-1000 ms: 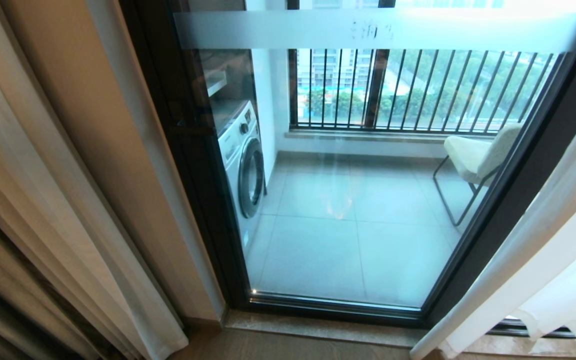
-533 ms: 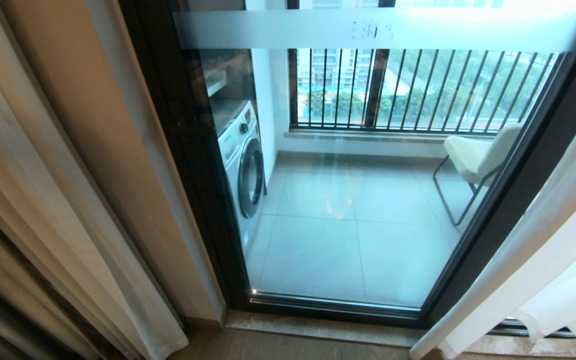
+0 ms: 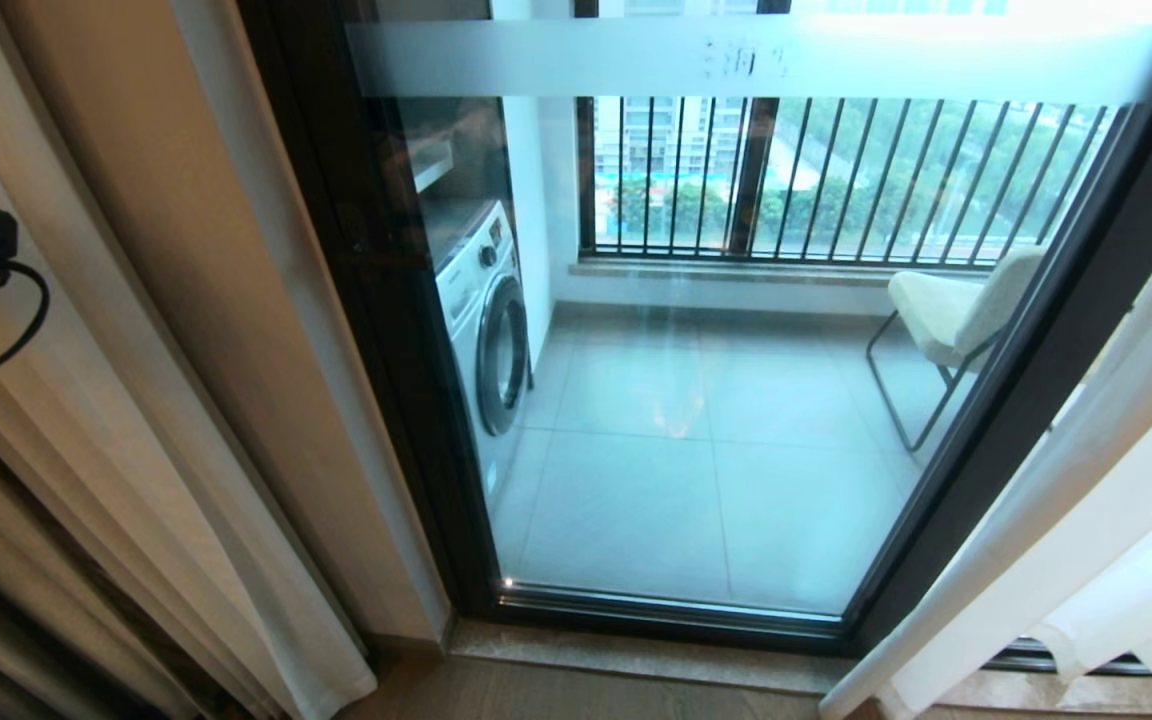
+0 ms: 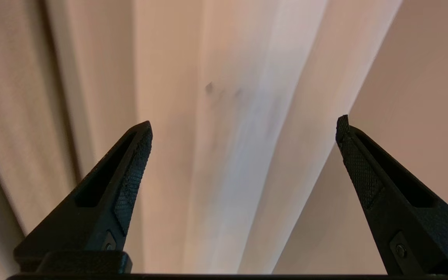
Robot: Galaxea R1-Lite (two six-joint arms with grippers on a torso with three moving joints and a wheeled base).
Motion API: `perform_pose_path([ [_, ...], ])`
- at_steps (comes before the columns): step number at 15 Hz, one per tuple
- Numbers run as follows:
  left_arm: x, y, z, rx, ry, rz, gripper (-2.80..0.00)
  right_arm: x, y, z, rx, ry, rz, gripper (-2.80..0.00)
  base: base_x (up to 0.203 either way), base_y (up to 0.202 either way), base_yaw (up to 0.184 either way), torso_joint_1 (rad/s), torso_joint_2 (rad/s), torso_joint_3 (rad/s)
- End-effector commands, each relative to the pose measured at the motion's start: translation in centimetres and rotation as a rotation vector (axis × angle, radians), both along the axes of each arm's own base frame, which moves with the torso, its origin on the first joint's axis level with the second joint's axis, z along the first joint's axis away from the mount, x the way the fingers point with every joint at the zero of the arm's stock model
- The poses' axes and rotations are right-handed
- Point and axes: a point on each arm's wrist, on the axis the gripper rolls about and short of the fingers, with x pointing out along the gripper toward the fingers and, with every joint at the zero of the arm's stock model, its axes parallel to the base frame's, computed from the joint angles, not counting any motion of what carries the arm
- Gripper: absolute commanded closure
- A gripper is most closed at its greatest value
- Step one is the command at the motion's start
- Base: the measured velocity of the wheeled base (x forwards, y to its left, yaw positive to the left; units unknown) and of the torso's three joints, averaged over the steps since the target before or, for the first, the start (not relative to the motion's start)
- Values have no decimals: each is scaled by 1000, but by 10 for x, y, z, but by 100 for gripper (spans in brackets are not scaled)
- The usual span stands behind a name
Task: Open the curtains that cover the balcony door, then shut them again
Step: Close the inner curtains on both sides
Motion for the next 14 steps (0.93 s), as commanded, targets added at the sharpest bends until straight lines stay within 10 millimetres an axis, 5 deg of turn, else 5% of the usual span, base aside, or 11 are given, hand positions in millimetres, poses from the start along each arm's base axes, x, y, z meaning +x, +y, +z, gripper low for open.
perform_pose_path([
  [1,11,7,-3,2,-8,2,-280,0,0,0,-1,0,1,0,0,0,0,0,0,0],
  [14,44,24,-15,9,-22,6,-280,0,0,0,-1,0,1,0,0,0,0,0,0,0],
])
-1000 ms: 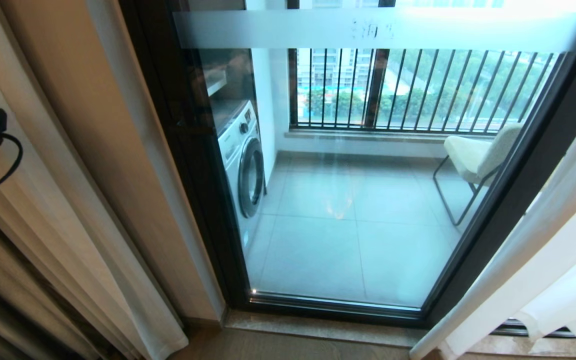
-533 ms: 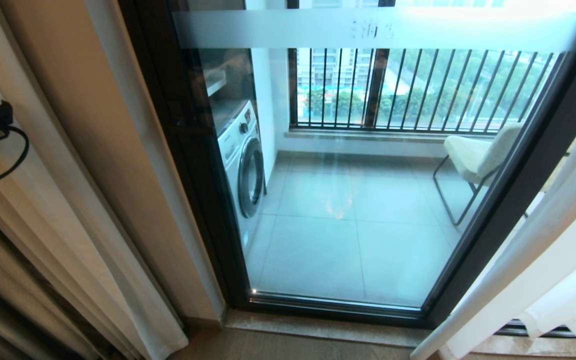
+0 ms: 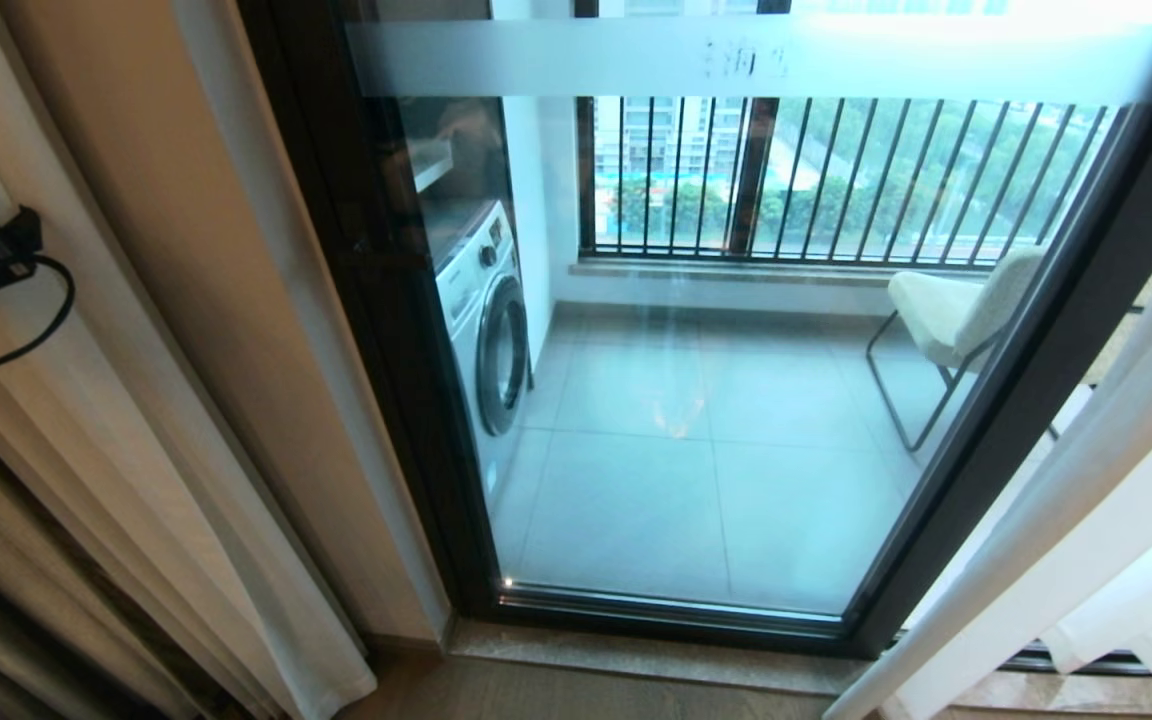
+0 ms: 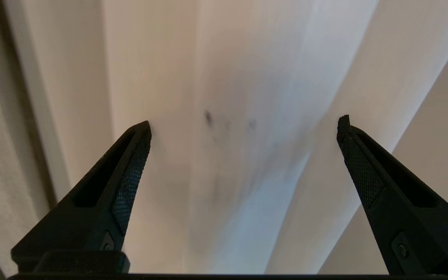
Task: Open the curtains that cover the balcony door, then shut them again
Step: Close the inner curtains on both sides
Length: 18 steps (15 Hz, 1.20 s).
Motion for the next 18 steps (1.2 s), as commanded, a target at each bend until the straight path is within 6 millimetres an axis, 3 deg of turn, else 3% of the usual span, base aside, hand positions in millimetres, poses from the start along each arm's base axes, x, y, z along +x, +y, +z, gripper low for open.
perform_pose_path([
  [1,3,-1,-3,-3,3,-4,-280,0,0,0,-1,1,1,0,0,0,0,0,0,0],
  [5,7,-3,-4,-3,2,-13,-280,0,0,0,-1,1,1,0,0,0,0,0,0,0],
  [6,7,-4,-5,-2,4,-14,0,0,0,0,-1,1,1,0,0,0,0,0,0,0],
  [18,2,-12,-2,-1,7,-23,0,0,0,0,-1,1,1,0,0,0,0,0,0,0],
])
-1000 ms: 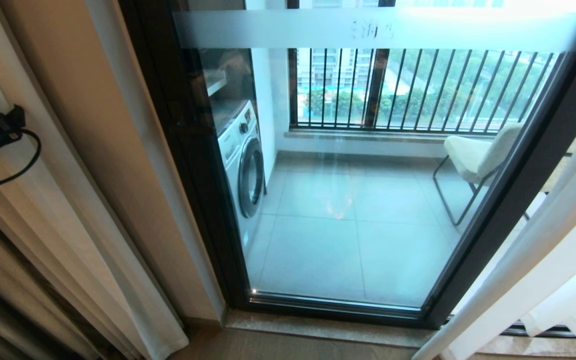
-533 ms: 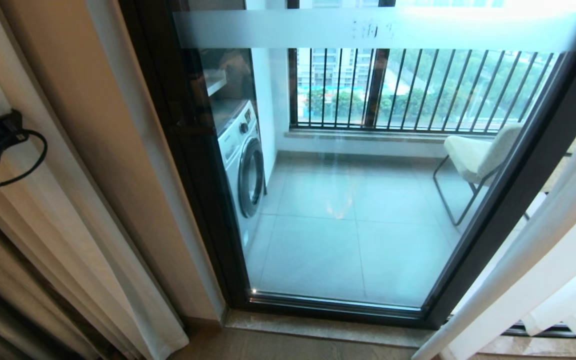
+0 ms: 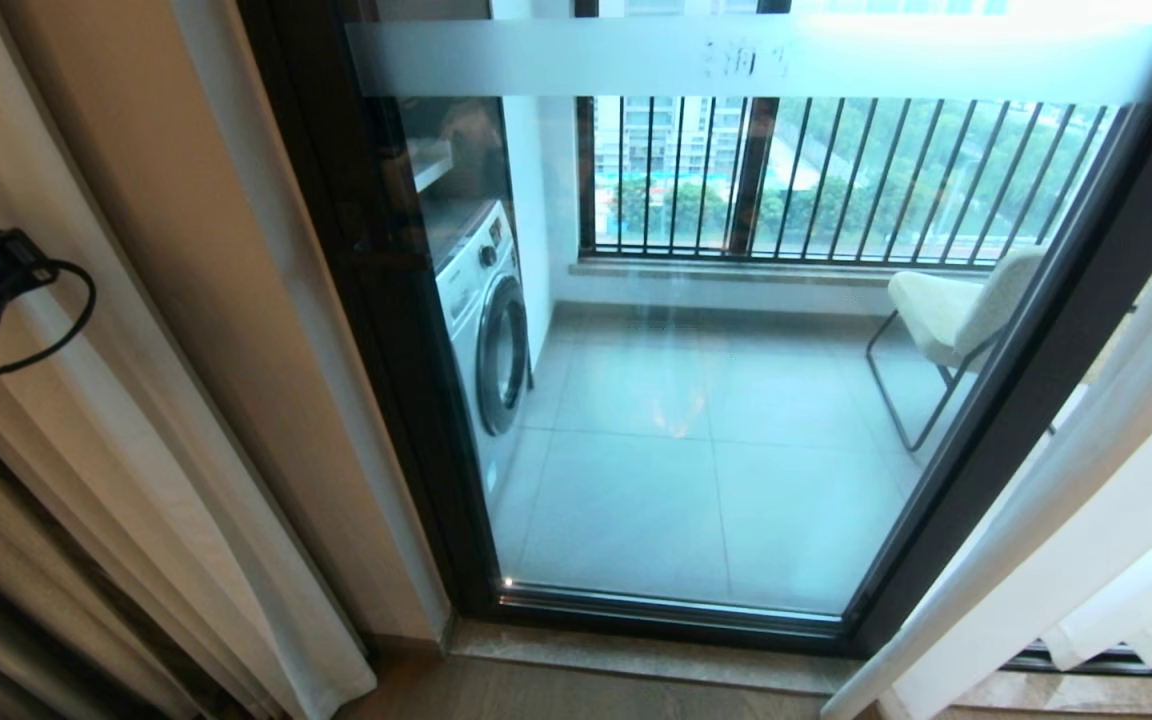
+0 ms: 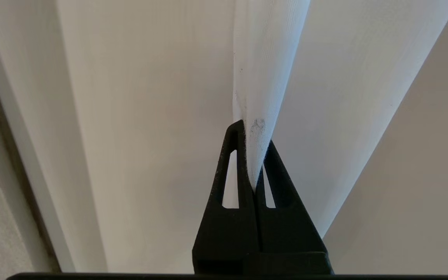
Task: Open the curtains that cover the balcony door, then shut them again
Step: Close the inner curtains on both sides
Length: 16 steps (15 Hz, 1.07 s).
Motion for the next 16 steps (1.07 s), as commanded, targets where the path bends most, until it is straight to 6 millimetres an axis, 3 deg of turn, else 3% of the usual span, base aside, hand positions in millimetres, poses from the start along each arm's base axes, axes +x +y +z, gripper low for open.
perform_pose_path([
  [1,-8,-5,5,2,-7,-3,0,0,0,0,0,1,1,0,0,0,0,0,0,0],
  [7,-21,-41,14,-1,-2,-73,0,0,0,0,0,1,1,0,0,0,0,0,0,0],
  [12,-36,-96,30,6,-20,-203,0,0,0,0,0,1,1,0,0,0,0,0,0,0],
  [16,-47,-133,29,-2,1,-304,0,0,0,0,0,1,1,0,0,0,0,0,0,0],
])
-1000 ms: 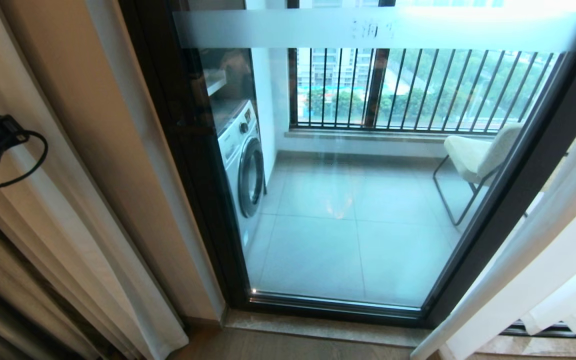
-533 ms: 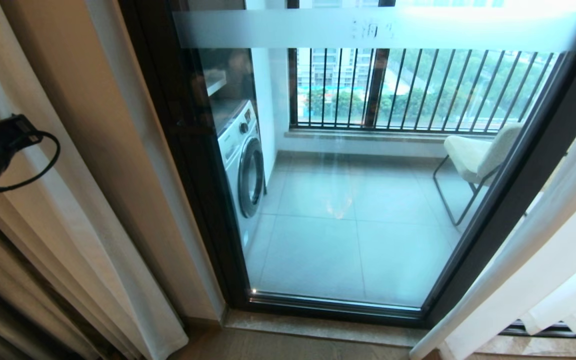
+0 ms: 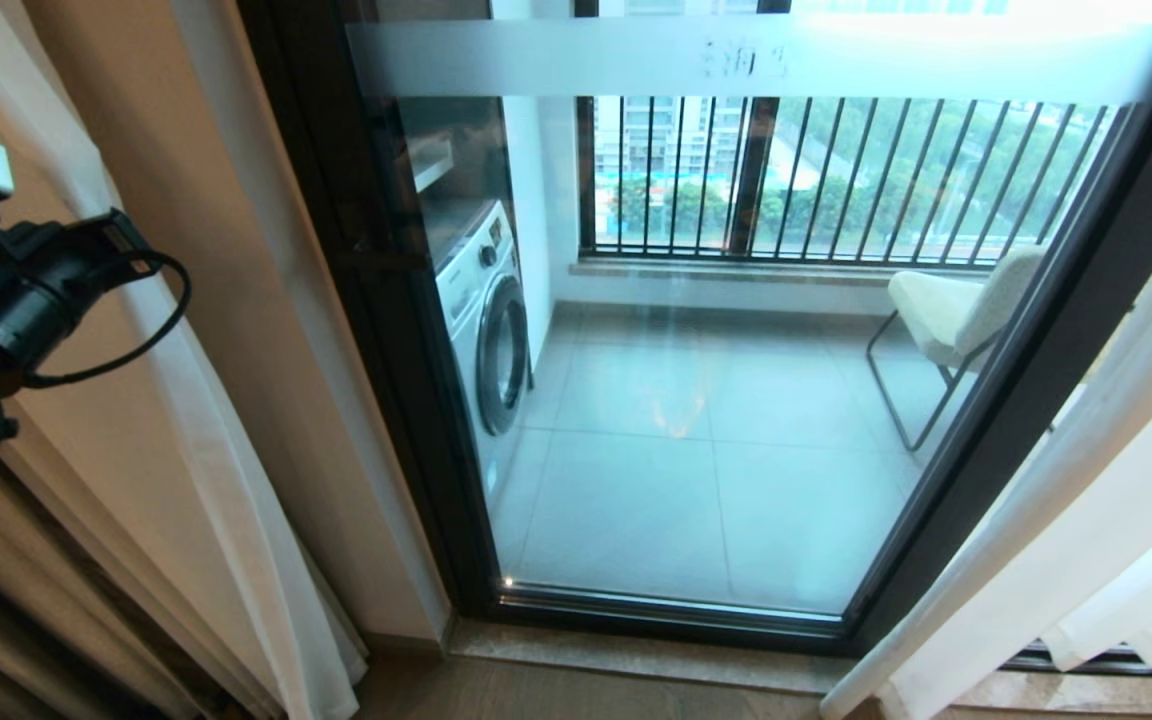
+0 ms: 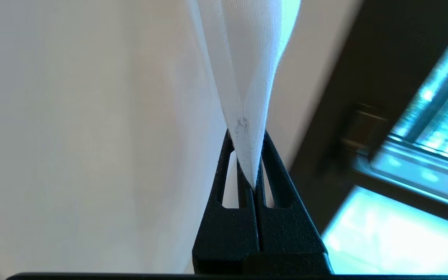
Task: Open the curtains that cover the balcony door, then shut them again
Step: Close the inner curtains on both sides
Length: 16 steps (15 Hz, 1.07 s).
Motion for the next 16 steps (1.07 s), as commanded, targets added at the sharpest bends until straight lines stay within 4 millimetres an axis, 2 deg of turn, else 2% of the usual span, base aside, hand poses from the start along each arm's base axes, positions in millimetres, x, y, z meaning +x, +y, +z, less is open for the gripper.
perform_pose_path([
  [1,-10,-20,6,1,-17,-56,0,0,0,0,-1,0,1,0,0,0,0,0,0,0],
  [3,-12,-31,7,2,-23,-89,0,0,0,0,-1,0,1,0,0,0,0,0,0,0],
  [6,-17,-38,9,2,-25,-107,0,0,0,0,-1,0,1,0,0,0,0,0,0,0],
  [10,-37,-45,6,3,-12,-129,0,0,0,0,-1,0,1,0,0,0,0,0,0,0],
  [14,-55,-47,-7,37,44,-127,0,0,0,0,-1,0,1,0,0,0,0,0,0,0],
  [16,-60,-52,-5,53,38,-139,0,0,0,0,-1,0,1,0,0,0,0,0,0,0],
])
